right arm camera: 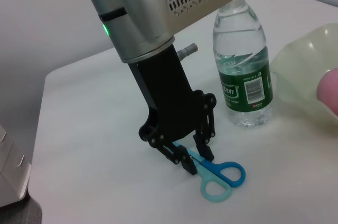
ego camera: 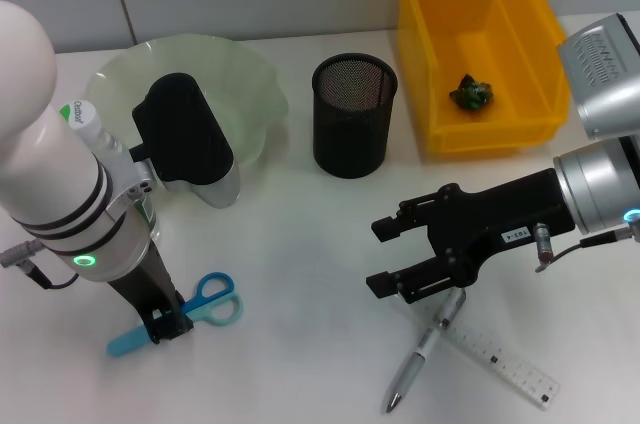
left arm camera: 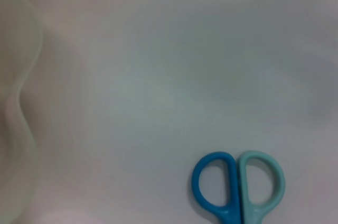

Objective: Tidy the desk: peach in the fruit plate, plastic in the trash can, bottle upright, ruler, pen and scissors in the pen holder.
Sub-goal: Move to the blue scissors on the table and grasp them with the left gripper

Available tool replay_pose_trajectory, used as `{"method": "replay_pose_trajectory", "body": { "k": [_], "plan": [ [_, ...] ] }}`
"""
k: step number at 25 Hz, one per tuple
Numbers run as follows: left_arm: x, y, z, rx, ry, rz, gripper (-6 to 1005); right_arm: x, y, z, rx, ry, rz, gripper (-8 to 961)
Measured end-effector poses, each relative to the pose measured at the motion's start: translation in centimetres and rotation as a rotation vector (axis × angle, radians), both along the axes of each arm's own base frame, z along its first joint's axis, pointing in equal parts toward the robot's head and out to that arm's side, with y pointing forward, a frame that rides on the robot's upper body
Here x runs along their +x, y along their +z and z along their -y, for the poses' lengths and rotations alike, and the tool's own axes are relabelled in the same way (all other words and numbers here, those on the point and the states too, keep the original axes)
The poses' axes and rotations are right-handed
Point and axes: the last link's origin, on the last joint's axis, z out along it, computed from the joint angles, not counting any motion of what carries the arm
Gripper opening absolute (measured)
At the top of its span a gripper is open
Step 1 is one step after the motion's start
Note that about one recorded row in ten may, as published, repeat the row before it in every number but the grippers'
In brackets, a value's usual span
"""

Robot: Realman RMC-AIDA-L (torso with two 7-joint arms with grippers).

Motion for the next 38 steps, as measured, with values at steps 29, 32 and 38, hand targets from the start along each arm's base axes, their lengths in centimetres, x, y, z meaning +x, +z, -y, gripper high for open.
{"method": "replay_pose_trajectory", "body": {
  "k": [29, 32, 38],
  "plan": [
    [0.36, 0.04, -0.08, -0.003, -0.014, 0.009, 337, -0.02, 0.0, -0.01, 0.0, 0.001, 0.0, 763],
    [0.39, 0.0, -0.07, -0.005, -0.017, 0.008, 336, -0.01, 0.01, -0.02, 0.0, 0.0, 0.0, 763],
    [0.43, -0.06, -0.07, -0.01, -0.021, 0.005, 337, -0.1, 0.02, -0.08, 0.001, 0.003, 0.0, 764]
  ]
}}
